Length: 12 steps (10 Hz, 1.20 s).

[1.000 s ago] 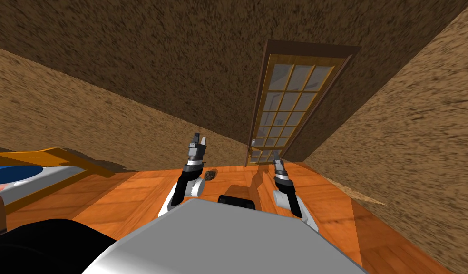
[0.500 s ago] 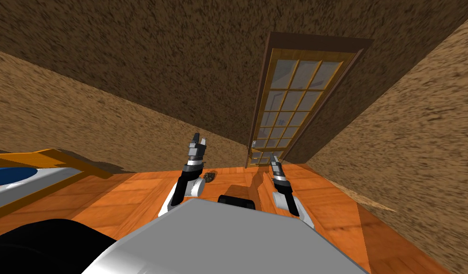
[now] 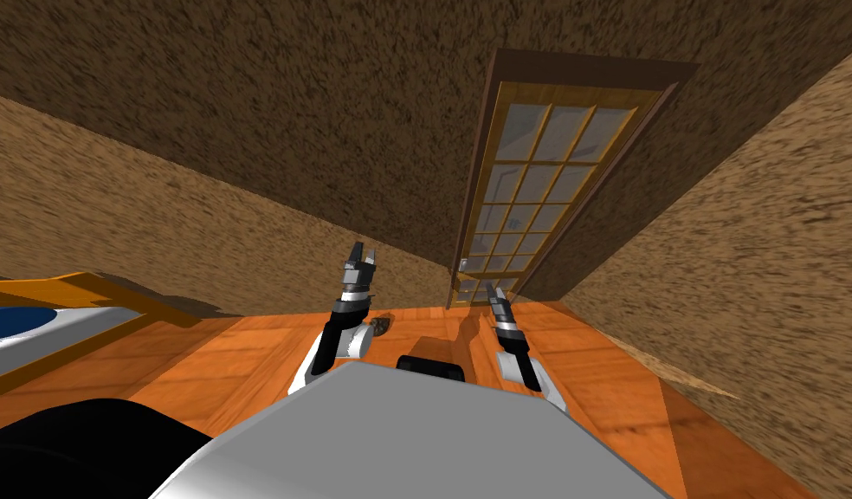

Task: Pull the door open

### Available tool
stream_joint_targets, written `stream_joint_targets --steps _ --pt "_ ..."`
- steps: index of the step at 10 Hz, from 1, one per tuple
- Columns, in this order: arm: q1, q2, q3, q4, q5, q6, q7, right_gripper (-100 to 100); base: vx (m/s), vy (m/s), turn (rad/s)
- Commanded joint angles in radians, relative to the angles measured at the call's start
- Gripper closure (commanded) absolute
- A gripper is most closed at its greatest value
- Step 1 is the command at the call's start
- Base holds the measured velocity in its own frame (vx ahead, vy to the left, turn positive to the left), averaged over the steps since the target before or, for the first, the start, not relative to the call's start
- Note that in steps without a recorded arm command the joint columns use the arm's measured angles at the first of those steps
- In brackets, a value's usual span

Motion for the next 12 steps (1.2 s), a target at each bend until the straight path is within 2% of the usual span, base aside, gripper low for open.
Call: stream_joint_targets --steps 1,4,5,12 --pt "-0.012 -0.002 -0.004 0.045 0.011 -0.013 0.028 -100 0.054 -0.018 0.008" --pt "-0.042 -0.011 -0.015 0.139 0.04 -0.035 0.095 -100 0.092 -0.01 0.014" --pt "-0.042 -0.011 -0.015 0.143 0.04 -0.035 0.095 -100 0.069 -0.013 0.004" --pt "-0.107 -0.028 -0.04 0.359 0.103 -0.083 0.243 -100 0.087 -0.018 0.012"
